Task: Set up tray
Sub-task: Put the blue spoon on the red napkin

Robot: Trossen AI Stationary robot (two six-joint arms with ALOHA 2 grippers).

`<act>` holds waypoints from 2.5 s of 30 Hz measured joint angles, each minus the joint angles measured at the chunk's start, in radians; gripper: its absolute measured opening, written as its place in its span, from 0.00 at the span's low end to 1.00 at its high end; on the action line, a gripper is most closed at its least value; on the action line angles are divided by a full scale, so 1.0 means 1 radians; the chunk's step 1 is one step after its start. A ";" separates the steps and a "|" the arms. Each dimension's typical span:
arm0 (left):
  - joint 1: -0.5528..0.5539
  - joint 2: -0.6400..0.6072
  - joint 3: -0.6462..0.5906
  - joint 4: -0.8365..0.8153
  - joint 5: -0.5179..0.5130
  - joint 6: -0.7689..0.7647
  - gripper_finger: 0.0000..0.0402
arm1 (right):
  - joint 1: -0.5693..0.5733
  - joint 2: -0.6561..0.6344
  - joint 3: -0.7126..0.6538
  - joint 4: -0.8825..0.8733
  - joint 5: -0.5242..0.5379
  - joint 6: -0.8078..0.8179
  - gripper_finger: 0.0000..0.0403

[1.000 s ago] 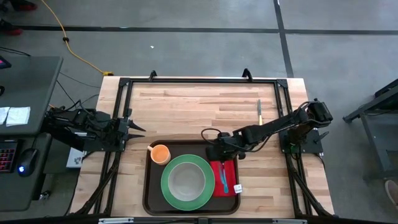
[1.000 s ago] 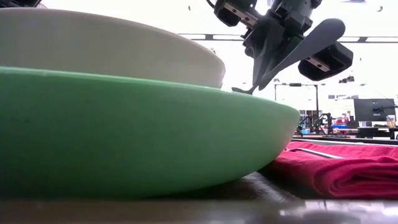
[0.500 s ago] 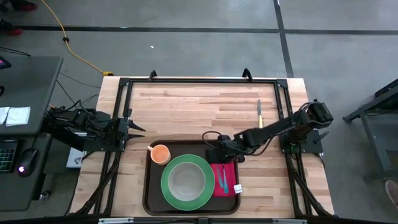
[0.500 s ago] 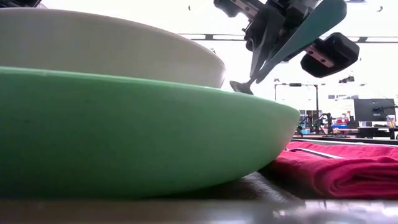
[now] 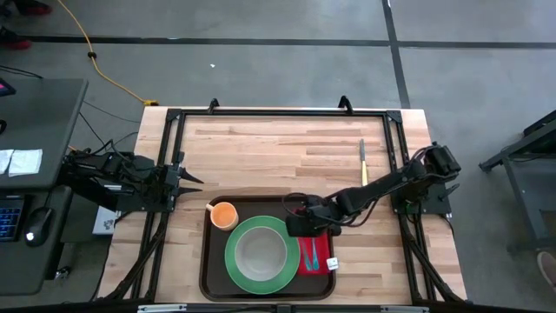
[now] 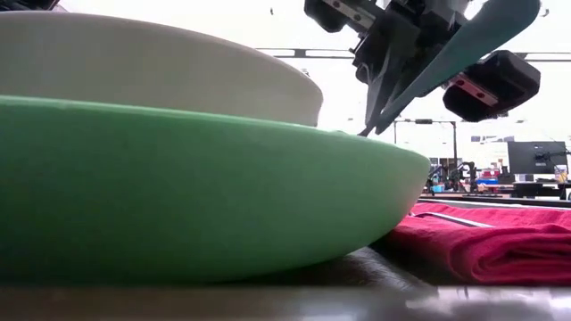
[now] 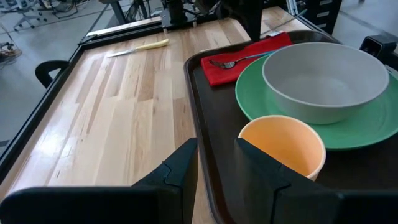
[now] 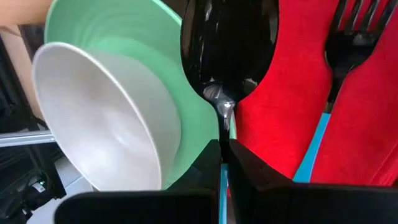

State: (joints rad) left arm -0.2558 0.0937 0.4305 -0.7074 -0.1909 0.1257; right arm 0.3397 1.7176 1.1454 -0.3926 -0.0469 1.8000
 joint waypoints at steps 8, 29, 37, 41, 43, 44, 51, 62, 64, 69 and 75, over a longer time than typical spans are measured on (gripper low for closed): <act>0.000 0.000 0.000 0.000 0.000 0.000 0.34 | 0.000 0.011 0.000 0.009 -0.012 0.007 0.00; 0.000 0.000 0.000 0.000 0.000 0.000 0.34 | 0.000 0.075 0.000 -0.027 -0.023 0.007 0.00; 0.000 0.000 0.000 0.001 0.000 0.000 0.34 | -0.006 0.079 0.000 -0.041 0.010 -0.002 0.00; 0.000 0.000 0.000 0.000 0.000 0.000 0.34 | -0.006 0.079 0.000 -0.066 0.016 -0.005 0.00; 0.000 0.000 0.000 0.000 0.000 0.000 0.34 | -0.006 0.079 -0.007 -0.064 0.016 -0.004 0.00; 0.000 0.000 0.000 0.000 0.000 0.000 0.34 | -0.006 0.079 -0.013 -0.057 0.016 -0.003 0.00; 0.000 0.000 0.000 0.000 0.000 0.000 0.34 | -0.013 0.078 -0.017 -0.056 0.023 -0.003 0.00; 0.000 0.000 0.000 0.000 0.000 0.000 0.34 | -0.026 0.108 -0.017 -0.026 0.012 -0.012 0.00; 0.000 0.000 0.000 0.000 0.000 0.000 0.34 | -0.026 0.115 -0.017 -0.021 0.011 -0.012 0.00; 0.000 0.000 0.000 0.000 0.000 0.000 0.34 | -0.026 0.124 -0.017 -0.004 0.007 -0.010 0.00; 0.000 0.000 0.000 0.000 0.000 0.000 0.34 | -0.026 0.148 -0.016 0.022 -0.028 -0.002 0.00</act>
State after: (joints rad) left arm -0.2558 0.0940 0.4305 -0.7078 -0.1913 0.1254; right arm 0.3138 1.8653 1.1294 -0.3707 -0.0745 1.7983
